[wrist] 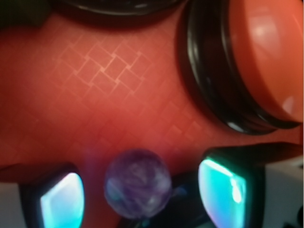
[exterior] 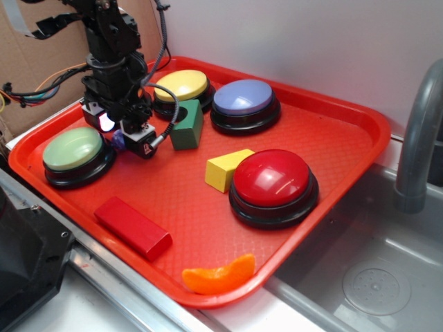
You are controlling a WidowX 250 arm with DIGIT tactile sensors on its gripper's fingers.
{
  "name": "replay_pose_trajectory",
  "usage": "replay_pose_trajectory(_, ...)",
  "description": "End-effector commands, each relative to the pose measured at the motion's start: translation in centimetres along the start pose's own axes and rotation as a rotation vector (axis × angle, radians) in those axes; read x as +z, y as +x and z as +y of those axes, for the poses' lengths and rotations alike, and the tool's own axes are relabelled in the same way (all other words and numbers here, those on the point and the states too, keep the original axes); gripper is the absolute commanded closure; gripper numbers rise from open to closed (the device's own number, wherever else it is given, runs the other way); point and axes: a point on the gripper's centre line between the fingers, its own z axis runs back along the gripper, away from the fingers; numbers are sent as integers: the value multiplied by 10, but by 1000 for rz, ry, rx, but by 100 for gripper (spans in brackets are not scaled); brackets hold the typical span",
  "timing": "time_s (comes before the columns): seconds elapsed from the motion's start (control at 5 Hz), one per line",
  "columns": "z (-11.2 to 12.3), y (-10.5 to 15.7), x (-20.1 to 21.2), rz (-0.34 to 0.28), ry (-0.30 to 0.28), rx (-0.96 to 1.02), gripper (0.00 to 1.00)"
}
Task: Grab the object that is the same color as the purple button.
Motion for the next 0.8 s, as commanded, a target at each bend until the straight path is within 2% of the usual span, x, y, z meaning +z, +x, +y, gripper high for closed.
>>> replay_pose_trajectory(0.0,7,11,0,-43,1,4,100)
replay_pose_trajectory(0.6,9,10,4,-55,-6,38,100)
